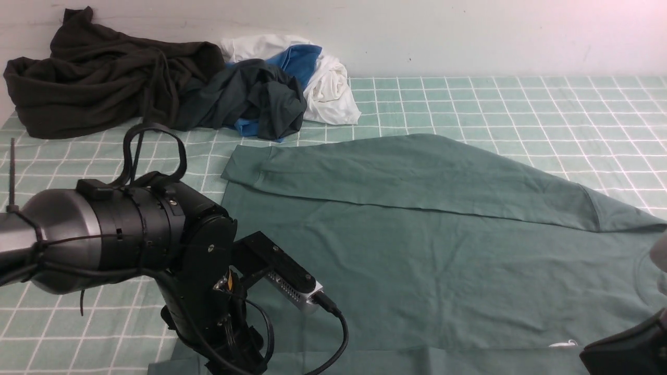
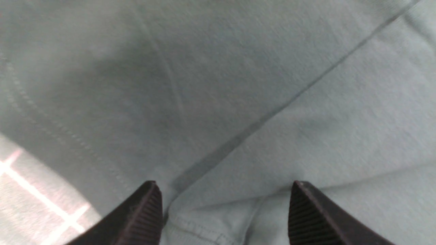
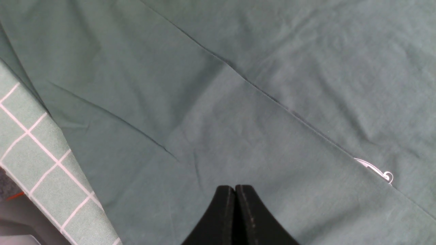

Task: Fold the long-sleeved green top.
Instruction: Use the left arm to clamp the cuff closest to it

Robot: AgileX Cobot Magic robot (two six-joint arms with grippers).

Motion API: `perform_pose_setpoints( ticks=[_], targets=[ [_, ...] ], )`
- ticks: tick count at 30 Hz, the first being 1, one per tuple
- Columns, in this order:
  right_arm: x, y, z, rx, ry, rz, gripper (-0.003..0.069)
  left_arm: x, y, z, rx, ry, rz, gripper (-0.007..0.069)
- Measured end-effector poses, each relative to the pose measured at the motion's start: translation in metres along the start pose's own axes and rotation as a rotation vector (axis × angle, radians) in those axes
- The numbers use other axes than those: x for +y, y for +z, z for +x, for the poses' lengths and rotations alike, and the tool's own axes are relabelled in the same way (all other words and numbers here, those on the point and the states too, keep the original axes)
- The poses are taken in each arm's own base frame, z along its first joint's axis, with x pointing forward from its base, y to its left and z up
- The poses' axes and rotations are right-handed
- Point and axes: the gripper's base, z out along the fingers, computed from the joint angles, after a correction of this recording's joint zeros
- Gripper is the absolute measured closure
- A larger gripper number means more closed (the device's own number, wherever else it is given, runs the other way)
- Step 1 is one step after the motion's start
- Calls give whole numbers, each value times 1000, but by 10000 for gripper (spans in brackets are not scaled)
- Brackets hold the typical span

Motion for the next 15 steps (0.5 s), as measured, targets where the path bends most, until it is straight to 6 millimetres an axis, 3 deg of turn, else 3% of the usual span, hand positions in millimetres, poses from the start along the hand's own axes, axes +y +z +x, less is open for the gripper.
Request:
perform_pose_setpoints(
  ticks=[6,9,12,15],
  targets=[
    [0,0,0,0,0,0,673,-1,14,-2,41,0,10,262],
    [0,0,0,0,1,0,673,0,11,-2,32,2,6,465],
    [0,0,0,0,1,0,673,1,-2,-1,-9,3,-6,589],
    [-1,0,1,5,7,12,673,5,-29,-6,-72,13,-39,620]
  ],
)
